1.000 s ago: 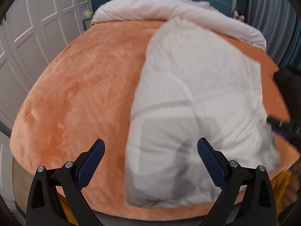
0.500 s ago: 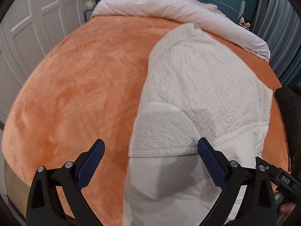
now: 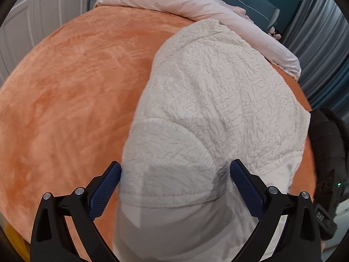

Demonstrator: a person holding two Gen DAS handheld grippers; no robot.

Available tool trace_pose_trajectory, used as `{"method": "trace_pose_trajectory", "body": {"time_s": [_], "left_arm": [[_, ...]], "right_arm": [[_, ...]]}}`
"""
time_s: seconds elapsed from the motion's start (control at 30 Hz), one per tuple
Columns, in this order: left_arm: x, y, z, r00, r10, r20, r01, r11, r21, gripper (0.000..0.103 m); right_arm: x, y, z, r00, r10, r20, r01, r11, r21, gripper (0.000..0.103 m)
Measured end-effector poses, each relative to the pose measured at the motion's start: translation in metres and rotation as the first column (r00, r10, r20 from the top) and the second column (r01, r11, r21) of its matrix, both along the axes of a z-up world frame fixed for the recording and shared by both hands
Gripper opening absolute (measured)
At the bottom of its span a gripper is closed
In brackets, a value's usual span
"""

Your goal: Fold large clothes

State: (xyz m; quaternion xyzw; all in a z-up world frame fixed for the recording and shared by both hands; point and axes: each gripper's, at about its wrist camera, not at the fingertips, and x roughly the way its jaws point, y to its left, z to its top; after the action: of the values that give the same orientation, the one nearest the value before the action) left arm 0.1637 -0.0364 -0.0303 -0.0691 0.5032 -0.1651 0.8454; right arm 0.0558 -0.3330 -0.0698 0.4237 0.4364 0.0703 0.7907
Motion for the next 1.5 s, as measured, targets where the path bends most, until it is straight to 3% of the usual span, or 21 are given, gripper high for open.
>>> {"method": "trace_pose_trajectory", "body": {"time_s": [0.2,0.53,0.93,1.23,1.33,1.4,1.47,1.5], "left_arm": [[0.007,-0.005,-0.005,1.0,-0.027,0.015,0.028,0.999,-0.021,0.098],[0.012,0.01,-0.01,0.996,-0.094,-0.002,0.094,0.991,-0.1,0.098],[0.021,0.006,-0.01,1.0,0.001,-0.009,-0.002,0.998,-0.065,0.098],[0.013,0.023,0.007,1.0,-0.011,-0.002,0.011,1.0,-0.01,0.098],[0.013,0.043,-0.003,0.998,-0.014,-0.058,0.007,0.994,-0.105,0.098],[0.018,0.054,-0.022,0.99,-0.011,-0.138,-0.023,0.971,-0.237,0.098],[0.025,0.061,-0.043,0.974,-0.019,-0.224,-0.067,0.925,-0.373,0.098],[0.026,0.06,-0.045,0.975,-0.017,-0.224,-0.073,0.919,-0.388,0.098]], "right_arm": [[0.009,-0.013,-0.016,0.999,0.024,0.044,-0.027,0.996,0.084,0.096],[0.006,-0.029,-0.018,0.995,0.08,0.052,-0.085,0.992,0.096,0.096],[0.051,-0.021,-0.028,0.991,0.103,0.08,-0.115,0.978,0.171,0.098],[0.021,-0.023,-0.028,0.991,0.113,0.067,-0.123,0.977,0.173,0.097],[0.013,-0.023,-0.029,0.991,0.109,0.081,-0.122,0.977,0.174,0.097],[0.016,-0.021,-0.03,0.991,0.108,0.084,-0.122,0.977,0.177,0.097],[0.021,-0.02,-0.031,0.991,0.102,0.09,-0.118,0.974,0.194,0.097],[0.024,-0.019,-0.03,0.99,0.103,0.095,-0.12,0.972,0.2,0.096]]}}
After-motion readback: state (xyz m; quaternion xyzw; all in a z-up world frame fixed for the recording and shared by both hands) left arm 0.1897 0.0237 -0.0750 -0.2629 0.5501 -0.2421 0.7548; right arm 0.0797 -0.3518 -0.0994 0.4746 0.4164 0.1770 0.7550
